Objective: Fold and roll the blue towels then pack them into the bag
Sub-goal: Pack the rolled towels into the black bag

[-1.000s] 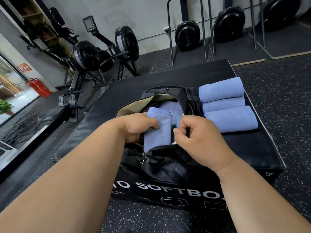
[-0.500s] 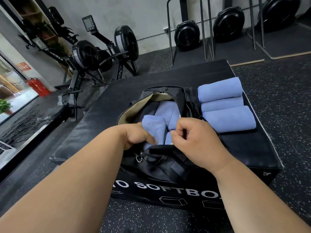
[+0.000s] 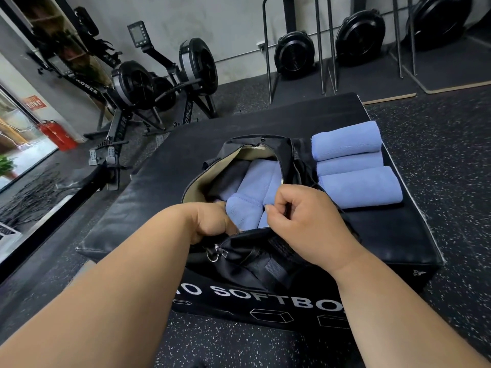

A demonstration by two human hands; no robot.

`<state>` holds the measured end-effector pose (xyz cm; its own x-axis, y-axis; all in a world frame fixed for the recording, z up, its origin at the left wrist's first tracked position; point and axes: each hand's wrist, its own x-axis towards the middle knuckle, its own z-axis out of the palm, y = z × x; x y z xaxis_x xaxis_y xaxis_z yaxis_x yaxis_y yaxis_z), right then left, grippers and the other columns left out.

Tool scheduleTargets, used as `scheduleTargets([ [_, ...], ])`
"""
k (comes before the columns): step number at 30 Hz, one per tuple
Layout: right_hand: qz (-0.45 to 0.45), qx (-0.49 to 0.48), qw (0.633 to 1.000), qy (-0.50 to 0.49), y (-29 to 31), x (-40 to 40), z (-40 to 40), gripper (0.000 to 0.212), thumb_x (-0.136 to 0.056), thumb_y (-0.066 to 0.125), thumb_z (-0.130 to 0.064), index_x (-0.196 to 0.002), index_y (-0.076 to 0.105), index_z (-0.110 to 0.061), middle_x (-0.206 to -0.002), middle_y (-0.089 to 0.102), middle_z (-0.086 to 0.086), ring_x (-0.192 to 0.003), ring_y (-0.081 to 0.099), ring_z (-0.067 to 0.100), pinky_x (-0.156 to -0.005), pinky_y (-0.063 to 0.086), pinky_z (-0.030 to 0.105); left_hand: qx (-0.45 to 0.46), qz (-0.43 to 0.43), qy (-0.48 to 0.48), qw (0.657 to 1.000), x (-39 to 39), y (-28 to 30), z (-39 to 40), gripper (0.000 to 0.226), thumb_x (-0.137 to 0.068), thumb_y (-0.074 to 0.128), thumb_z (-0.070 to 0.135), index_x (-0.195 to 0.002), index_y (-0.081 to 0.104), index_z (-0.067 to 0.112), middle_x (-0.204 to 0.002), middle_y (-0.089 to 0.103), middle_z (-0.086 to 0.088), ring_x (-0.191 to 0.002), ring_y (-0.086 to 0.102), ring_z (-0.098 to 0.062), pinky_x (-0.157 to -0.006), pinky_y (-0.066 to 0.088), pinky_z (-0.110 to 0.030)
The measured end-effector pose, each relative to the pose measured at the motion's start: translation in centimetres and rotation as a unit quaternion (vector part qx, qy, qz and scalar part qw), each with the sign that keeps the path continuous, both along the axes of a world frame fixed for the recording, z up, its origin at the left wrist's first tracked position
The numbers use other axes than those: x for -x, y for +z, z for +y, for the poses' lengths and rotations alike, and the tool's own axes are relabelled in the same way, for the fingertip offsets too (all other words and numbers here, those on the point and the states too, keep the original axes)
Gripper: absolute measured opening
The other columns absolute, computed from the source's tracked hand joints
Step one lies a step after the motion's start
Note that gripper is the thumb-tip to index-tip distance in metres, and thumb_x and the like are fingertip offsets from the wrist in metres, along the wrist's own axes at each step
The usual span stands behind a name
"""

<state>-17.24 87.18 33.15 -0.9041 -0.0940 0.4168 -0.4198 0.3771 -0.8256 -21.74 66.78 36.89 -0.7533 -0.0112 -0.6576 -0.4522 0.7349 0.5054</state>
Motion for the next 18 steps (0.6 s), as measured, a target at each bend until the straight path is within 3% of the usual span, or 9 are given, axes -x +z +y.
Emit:
scheduleTargets([
  [2, -0.005, 0.006, 1.000, 0.000, 0.0, 0.1, 0.0, 0.036, -0.088, 0.072, -0.016, -0.065, 0.046, -0.015, -0.062, 0.050, -0.001, -0.058, 0.043, 0.015, -0.058, 0.043, 0.041, 0.086, 0.044, -0.066, 0.993, 0.0, 0.1, 0.4, 0.015, -0.098, 0.068, 0.008, -0.097, 0.058, 0.019, -0.111, 0.067, -0.010, -0.108, 0.068, -0.034, -0.095, 0.057, -0.047],
  [3, -0.007, 0.009, 1.000, -0.001, 0.0, 0.1, 0.0, 0.035, -0.089, 0.072, -0.016, -0.065, 0.046, -0.014, -0.062, 0.050, 0.000, -0.058, 0.043, 0.014, -0.058, 0.043, 0.041, 0.142, 0.054, -0.107, 0.983, 0.1, 0.2, 0.4, 0.013, -0.099, 0.069, 0.021, -0.109, 0.063, 0.016, -0.122, 0.066, -0.010, -0.110, 0.064, -0.030, -0.097, 0.055, -0.042],
  [5, -0.011, 0.013, 1.000, -0.004, 0.0, 0.1, 0.0, 0.034, -0.088, 0.072, -0.017, -0.065, 0.048, -0.014, -0.062, 0.051, 0.001, -0.057, 0.043, 0.014, -0.058, 0.043, 0.040, 0.256, 0.060, -0.167, 0.950, 0.4, 0.2, 0.4, 0.047, -0.102, 0.062, 0.038, -0.139, 0.056, 0.011, -0.139, 0.059, -0.009, -0.120, 0.059, -0.029, -0.095, 0.045, -0.032],
  [8, -0.016, 0.017, 1.000, -0.004, -0.1, 0.1, -0.1, 0.032, -0.088, 0.073, -0.020, -0.066, 0.050, -0.014, -0.060, 0.051, -0.001, -0.056, 0.043, 0.014, -0.057, 0.043, 0.038, 0.333, 0.084, -0.182, 0.922, 0.3, 0.4, 0.6, 0.047, -0.109, 0.051, 0.032, -0.149, 0.048, 0.007, -0.145, 0.058, -0.011, -0.130, 0.056, -0.029, -0.093, 0.038, -0.026],
  [11, -0.021, 0.018, 1.000, -0.006, -0.1, 0.0, 0.0, 0.032, -0.088, 0.074, -0.021, -0.067, 0.051, -0.014, -0.060, 0.052, -0.001, -0.055, 0.043, 0.013, -0.057, 0.043, 0.038, 0.386, 0.108, -0.205, 0.893, 0.4, 0.7, 0.9, 0.041, -0.108, 0.050, 0.027, -0.146, 0.056, 0.012, -0.143, 0.062, -0.009, -0.130, 0.059, -0.029, -0.101, 0.043, -0.030],
  [15, -0.021, 0.015, 1.000, -0.004, 0.0, -0.2, 0.2, 0.034, -0.089, 0.075, -0.023, -0.066, 0.051, -0.015, -0.060, 0.051, -0.005, -0.056, 0.044, 0.013, -0.057, 0.042, 0.035, 0.413, 0.103, -0.217, 0.878, 0.6, -0.5, 0.0, 0.047, -0.108, 0.047, 0.018, -0.154, 0.044, 0.012, -0.150, 0.055, -0.009, -0.134, 0.055, -0.029, -0.107, 0.040, -0.033],
  [18, -0.013, 0.001, 1.000, -0.001, 0.0, -0.3, 0.2, 0.036, -0.089, 0.075, -0.024, -0.065, 0.050, -0.017, -0.060, 0.052, -0.008, -0.057, 0.046, 0.014, -0.058, 0.042, 0.035, 0.434, 0.111, -0.237, 0.862, 0.5, -1.2, 0.0, 0.039, -0.107, 0.047, 0.016, -0.144, 0.057, 0.008, -0.141, 0.061, -0.012, -0.128, 0.060, -0.031, -0.102, 0.047, -0.036],
])
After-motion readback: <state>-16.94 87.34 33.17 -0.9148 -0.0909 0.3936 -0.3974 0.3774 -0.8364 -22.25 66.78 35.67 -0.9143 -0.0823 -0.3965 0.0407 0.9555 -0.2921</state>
